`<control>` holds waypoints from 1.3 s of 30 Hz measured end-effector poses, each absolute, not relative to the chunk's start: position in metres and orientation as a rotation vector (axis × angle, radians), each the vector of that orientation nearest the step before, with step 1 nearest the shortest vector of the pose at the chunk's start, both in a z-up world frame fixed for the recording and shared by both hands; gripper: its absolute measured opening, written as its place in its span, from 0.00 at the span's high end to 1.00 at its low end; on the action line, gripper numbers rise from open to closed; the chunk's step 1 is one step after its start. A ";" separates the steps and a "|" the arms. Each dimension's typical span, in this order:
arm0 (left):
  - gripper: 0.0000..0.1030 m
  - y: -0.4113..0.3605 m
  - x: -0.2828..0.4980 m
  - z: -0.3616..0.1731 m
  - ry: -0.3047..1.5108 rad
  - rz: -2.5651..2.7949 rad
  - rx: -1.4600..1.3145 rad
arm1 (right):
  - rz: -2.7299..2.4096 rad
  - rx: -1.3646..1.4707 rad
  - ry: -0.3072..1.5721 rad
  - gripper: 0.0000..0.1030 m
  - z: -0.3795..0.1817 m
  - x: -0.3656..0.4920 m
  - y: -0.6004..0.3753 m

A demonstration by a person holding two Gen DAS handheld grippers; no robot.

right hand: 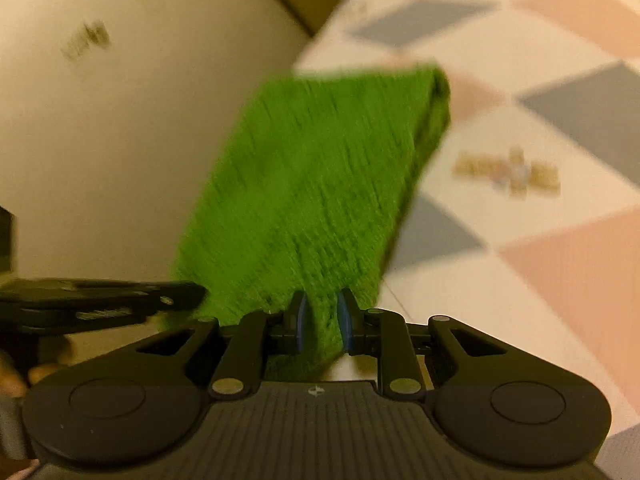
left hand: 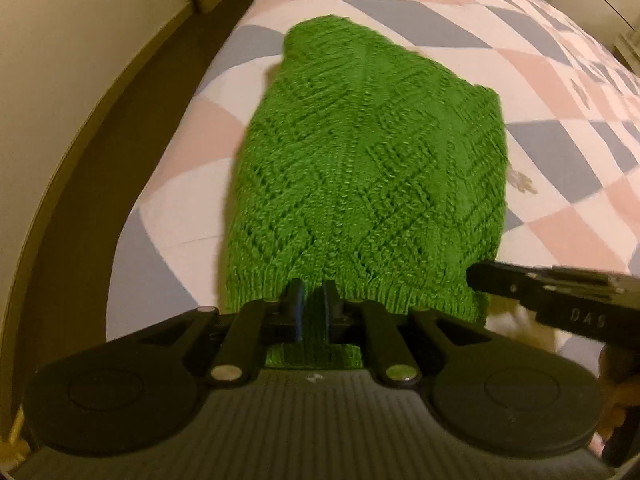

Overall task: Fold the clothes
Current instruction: 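Lift the strip end with both grippers and fold it over the strip, then lower the folded end and open both grippers to release the vest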

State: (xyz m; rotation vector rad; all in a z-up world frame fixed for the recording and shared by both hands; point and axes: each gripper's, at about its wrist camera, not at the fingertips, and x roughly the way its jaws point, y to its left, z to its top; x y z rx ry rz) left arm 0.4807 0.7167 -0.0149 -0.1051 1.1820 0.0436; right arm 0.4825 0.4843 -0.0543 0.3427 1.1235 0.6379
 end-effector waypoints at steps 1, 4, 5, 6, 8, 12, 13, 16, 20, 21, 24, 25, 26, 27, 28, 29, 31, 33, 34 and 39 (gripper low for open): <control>0.93 0.715 0.481 -0.013 1.180 0.063 -0.112 | 0.640 0.347 1.127 0.79 -0.055 0.485 0.485; 0.92 0.708 0.474 0.006 1.172 0.098 -0.089 | 0.654 0.374 1.119 0.78 -0.046 0.487 0.481; 0.92 0.704 0.468 0.016 1.164 0.113 -0.091 | 0.662 0.377 1.110 0.78 -0.040 0.485 0.478; 0.92 0.700 0.462 0.025 1.155 0.127 -0.092 | 0.666 0.379 1.101 0.78 -0.033 0.481 0.474; 0.91 0.691 0.451 0.043 1.138 0.156 -0.095 | 0.669 0.390 1.085 0.75 -0.018 0.468 0.462; 0.75 0.658 0.425 0.083 1.111 0.222 -0.092 | 0.684 0.415 1.072 0.64 0.012 0.452 0.442; 0.66 0.648 0.419 0.092 1.108 0.243 -0.093 | 0.692 0.406 1.064 0.57 0.021 0.449 0.437; 0.60 0.616 0.397 0.120 1.079 0.270 -0.119 | 0.716 0.377 1.037 0.41 0.048 0.439 0.417; 0.48 0.572 0.365 0.152 1.038 0.309 -0.154 | 0.733 0.326 0.998 0.14 0.088 0.423 0.381; 0.45 0.561 0.357 0.159 1.026 0.320 -0.163 | 0.740 0.311 0.987 0.12 0.096 0.419 0.372; 0.40 0.532 0.335 0.175 1.003 0.357 -0.193 | 0.772 0.269 0.967 0.04 0.122 0.409 0.346; 0.40 0.522 0.328 0.180 0.996 0.370 -0.203 | 0.781 0.254 0.964 0.02 0.129 0.407 0.339; 0.38 0.513 0.321 0.184 0.995 0.391 -0.212 | 0.790 0.238 0.963 0.02 0.136 0.405 0.333; 0.37 0.505 0.315 0.188 0.994 0.411 -0.222 | 0.803 0.222 0.958 0.02 0.143 0.402 0.326; 0.36 0.499 0.310 0.190 0.990 0.427 -0.231 | 0.816 0.207 0.953 0.02 0.149 0.400 0.320; 0.34 0.492 0.304 0.194 0.982 0.444 -0.243 | 0.827 0.194 0.947 0.02 0.155 0.397 0.315; 0.29 0.480 0.292 0.202 0.963 0.471 -0.264 | 0.848 0.171 0.936 0.02 0.166 0.393 0.305; 0.22 0.467 0.279 0.211 0.931 0.504 -0.273 | 0.873 0.157 0.925 0.02 0.175 0.387 0.295; 0.19 0.461 0.272 0.216 0.916 0.520 -0.276 | 0.887 0.154 0.917 0.02 0.179 0.385 0.291; 0.15 0.442 0.251 0.234 0.877 0.593 -0.278 | 0.936 0.125 0.866 0.02 0.199 0.368 0.275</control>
